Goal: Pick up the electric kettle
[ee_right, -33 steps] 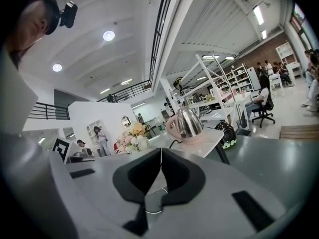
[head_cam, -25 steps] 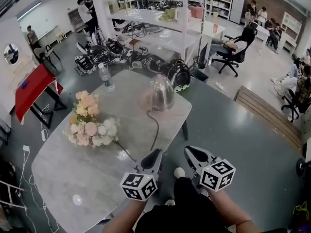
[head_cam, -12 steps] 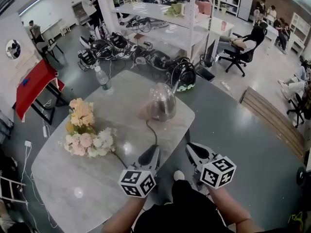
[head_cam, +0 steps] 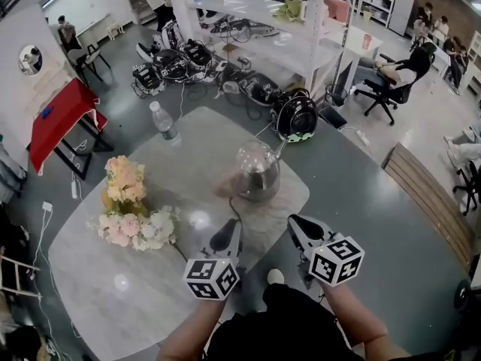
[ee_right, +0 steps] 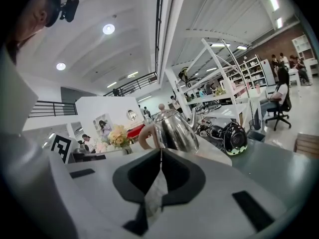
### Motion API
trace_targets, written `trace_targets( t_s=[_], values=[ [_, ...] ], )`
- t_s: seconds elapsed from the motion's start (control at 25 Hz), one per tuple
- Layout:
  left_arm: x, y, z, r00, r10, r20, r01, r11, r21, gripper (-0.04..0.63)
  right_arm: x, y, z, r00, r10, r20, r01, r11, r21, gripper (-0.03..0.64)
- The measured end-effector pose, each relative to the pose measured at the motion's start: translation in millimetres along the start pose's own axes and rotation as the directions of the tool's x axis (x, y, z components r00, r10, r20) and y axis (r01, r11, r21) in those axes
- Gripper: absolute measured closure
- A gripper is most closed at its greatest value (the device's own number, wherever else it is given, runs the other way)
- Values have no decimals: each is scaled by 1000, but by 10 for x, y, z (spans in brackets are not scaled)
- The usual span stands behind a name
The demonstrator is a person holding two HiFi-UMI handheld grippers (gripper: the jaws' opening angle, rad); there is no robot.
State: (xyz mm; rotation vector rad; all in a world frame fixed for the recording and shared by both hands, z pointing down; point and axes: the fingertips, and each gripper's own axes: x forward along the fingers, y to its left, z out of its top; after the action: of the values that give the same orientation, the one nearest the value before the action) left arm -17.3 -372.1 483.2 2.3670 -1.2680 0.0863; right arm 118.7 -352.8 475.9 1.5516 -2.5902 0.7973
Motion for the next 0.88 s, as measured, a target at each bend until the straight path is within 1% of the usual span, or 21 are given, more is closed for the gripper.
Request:
trace_targets(
  t_s=[0.12, 0.24, 0.4, 0.68, 0.72, 0.8, 0.88],
  values=[
    [145, 100, 16, 999, 37, 0, -37, 999, 8, 549, 144, -142, 68, 1000, 6, -10, -6, 1000, -7, 608],
    [269, 274, -16, 995, 102, -5, -102, 995, 16, 549, 288, -292, 107, 1000, 10, -15, -10, 1000, -11, 607],
    [469, 366, -43, 986, 168, -11, -168, 986, -11, 549, 405, -591, 223, 1000, 3, -30, -4, 1000, -9, 607],
    [657, 604, -16, 974, 224, 21, -223, 975, -24, 546, 755, -862, 287, 999, 11, -47, -11, 1000, -8, 607],
    [681, 626, -11, 973, 228, 20, -228, 973, -24, 535, 797, -890, 309, 999, 11, -47, -12, 1000, -11, 607],
    [721, 673, -17, 970, 243, 16, -243, 970, -28, 479, 863, -940, 338, 999, 12, -49, -13, 1000, -22, 607],
    [757, 734, -19, 964, 267, 18, -266, 963, -38, 443, 926, -1002, 360, 999, 9, -51, -10, 999, -31, 607]
  ],
)
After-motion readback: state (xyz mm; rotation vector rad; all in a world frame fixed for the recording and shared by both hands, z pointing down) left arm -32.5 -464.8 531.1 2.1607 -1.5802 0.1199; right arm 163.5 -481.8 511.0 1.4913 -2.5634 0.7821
